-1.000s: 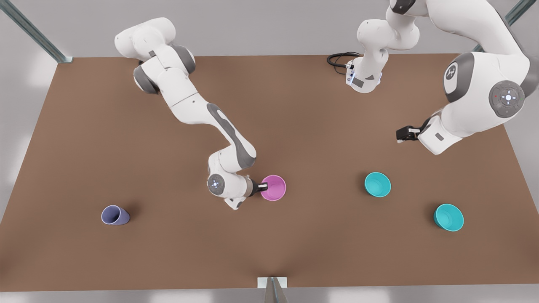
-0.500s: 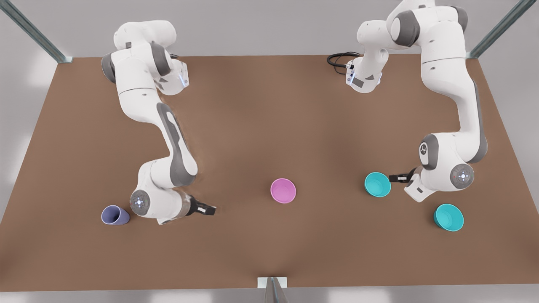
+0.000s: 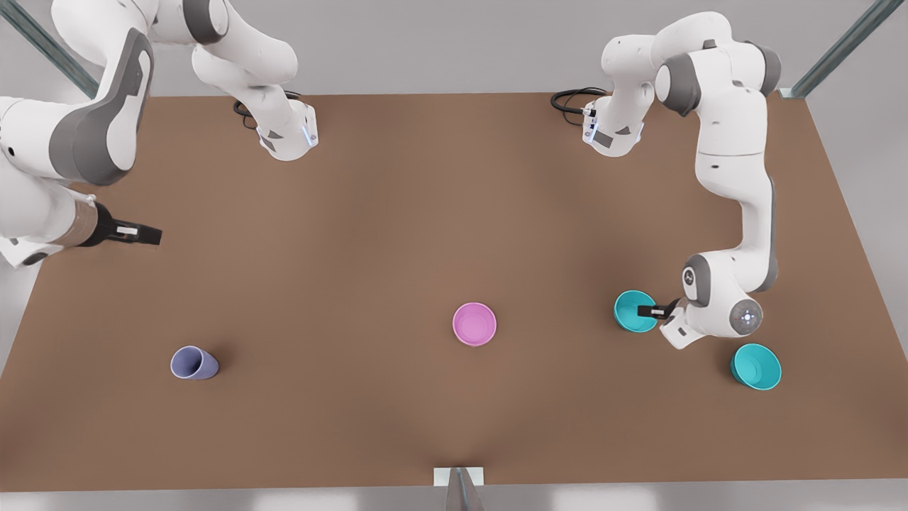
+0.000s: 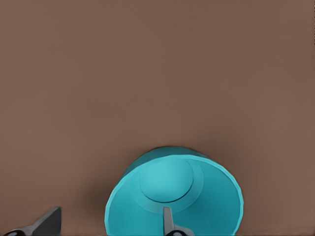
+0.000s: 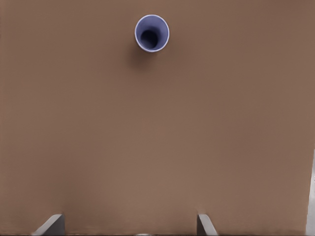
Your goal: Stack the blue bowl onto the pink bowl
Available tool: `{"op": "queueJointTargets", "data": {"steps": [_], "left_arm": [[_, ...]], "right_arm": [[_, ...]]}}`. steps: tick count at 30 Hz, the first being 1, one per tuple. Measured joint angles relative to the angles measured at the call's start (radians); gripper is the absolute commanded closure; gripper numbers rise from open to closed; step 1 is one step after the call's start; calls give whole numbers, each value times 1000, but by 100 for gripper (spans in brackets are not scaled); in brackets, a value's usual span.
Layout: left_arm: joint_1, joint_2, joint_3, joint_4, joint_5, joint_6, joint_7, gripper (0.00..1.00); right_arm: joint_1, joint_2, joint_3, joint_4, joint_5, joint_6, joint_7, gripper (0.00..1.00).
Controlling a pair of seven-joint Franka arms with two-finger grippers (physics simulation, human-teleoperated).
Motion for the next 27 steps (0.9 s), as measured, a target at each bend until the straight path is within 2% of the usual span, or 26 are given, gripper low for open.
{"op": "queueJointTargets", "data": {"steps": [1, 4, 7, 9, 18, 21, 24, 27], "left_arm": [[0, 1, 0, -1, -1, -1, 10, 48], [1, 4, -1, -4, -1, -4, 34, 67], [1, 15, -1, -4, 1, -6, 53, 69], [0, 19, -1, -4, -1, -7, 65, 78], [-31, -28, -36, 34, -5, -23, 70, 79], [-71, 1, -102, 189, -59, -58, 32, 79], [-218, 60, -132, 393, -85, -97, -48, 79], [-301, 109, -143, 460, -98, -125, -144, 79]], "right_arm": [[-6, -6, 10, -11, -2, -1, -17, 0], [-14, -12, 20, -23, -5, -4, -62, 0], [-15, -14, 22, -25, -6, -6, -100, 0], [-15, -15, 22, -25, -8, -7, -122, 0], [-13, -21, 22, -34, -10, -9, -196, 0], [-13, -19, 21, -36, -10, -9, -213, 0], [-14, -28, 22, -52, -10, -7, -228, 0], [-14, -32, 21, -63, -10, -2, -241, 0]]}}
